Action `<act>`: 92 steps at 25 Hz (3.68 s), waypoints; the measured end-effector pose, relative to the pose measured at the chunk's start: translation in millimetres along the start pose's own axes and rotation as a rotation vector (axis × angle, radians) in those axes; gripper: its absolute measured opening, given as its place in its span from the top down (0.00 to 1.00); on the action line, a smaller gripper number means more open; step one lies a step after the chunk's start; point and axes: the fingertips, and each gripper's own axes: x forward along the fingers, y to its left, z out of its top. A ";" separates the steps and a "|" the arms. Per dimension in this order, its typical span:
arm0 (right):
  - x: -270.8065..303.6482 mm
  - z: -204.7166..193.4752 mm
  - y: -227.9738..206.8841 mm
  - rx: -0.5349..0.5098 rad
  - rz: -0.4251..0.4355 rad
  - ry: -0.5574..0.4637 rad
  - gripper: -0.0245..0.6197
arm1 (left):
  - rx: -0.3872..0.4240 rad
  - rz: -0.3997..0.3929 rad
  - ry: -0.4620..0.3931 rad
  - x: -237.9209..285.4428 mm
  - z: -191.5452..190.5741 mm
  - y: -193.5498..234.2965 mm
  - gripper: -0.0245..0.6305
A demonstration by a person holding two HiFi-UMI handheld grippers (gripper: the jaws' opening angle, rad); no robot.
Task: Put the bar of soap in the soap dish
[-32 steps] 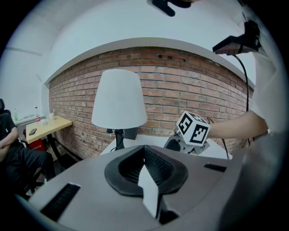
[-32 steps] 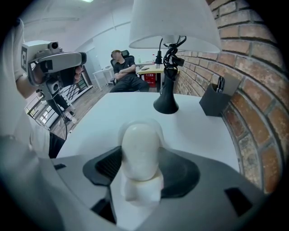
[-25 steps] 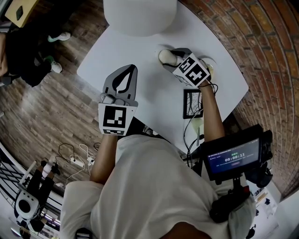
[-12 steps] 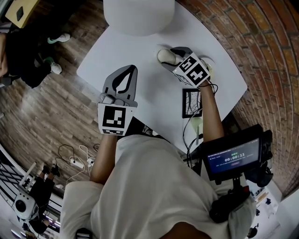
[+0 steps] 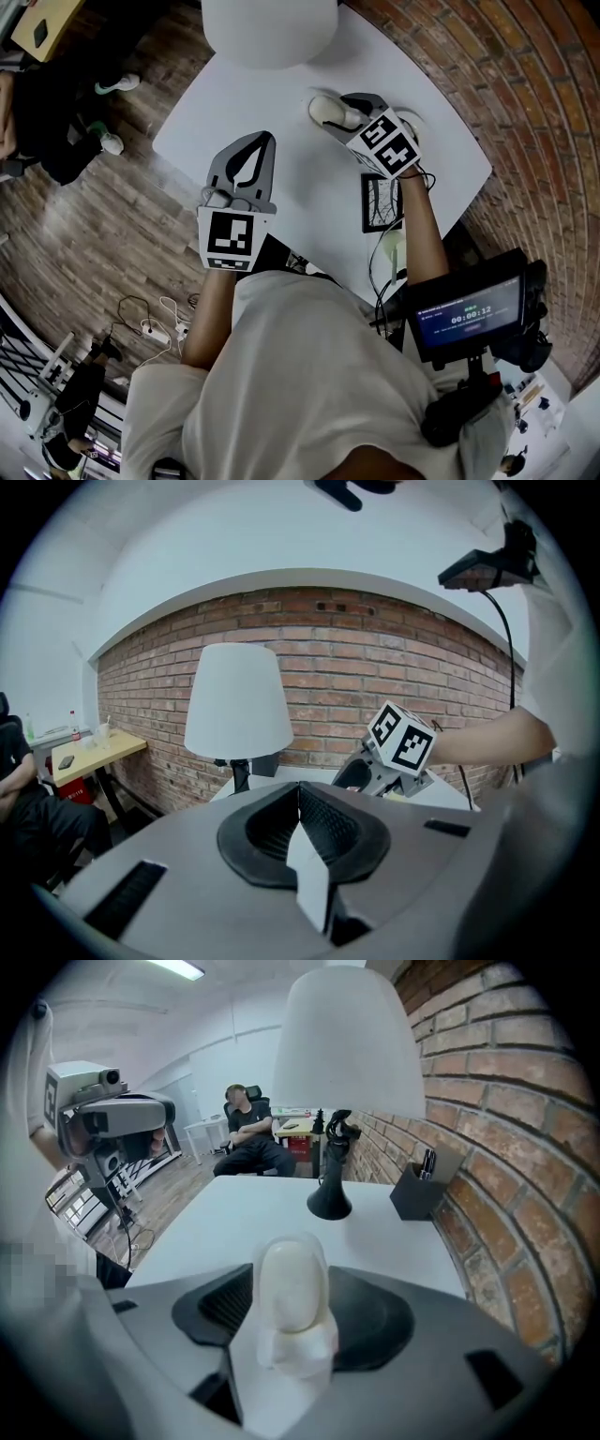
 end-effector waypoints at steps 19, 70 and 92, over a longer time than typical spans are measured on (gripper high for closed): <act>-74.4 22.7 -5.1 0.100 -0.232 -0.188 0.84 | 0.030 -0.020 -0.044 -24.1 15.2 -31.9 0.95; -299.6 47.7 147.3 0.102 -0.529 -0.497 0.95 | 0.237 -0.008 -0.297 -153.2 106.6 -126.0 0.95; -400.2 31.1 238.5 0.081 -0.608 -0.681 0.95 | 0.300 0.015 -0.402 -242.4 133.7 -202.4 0.95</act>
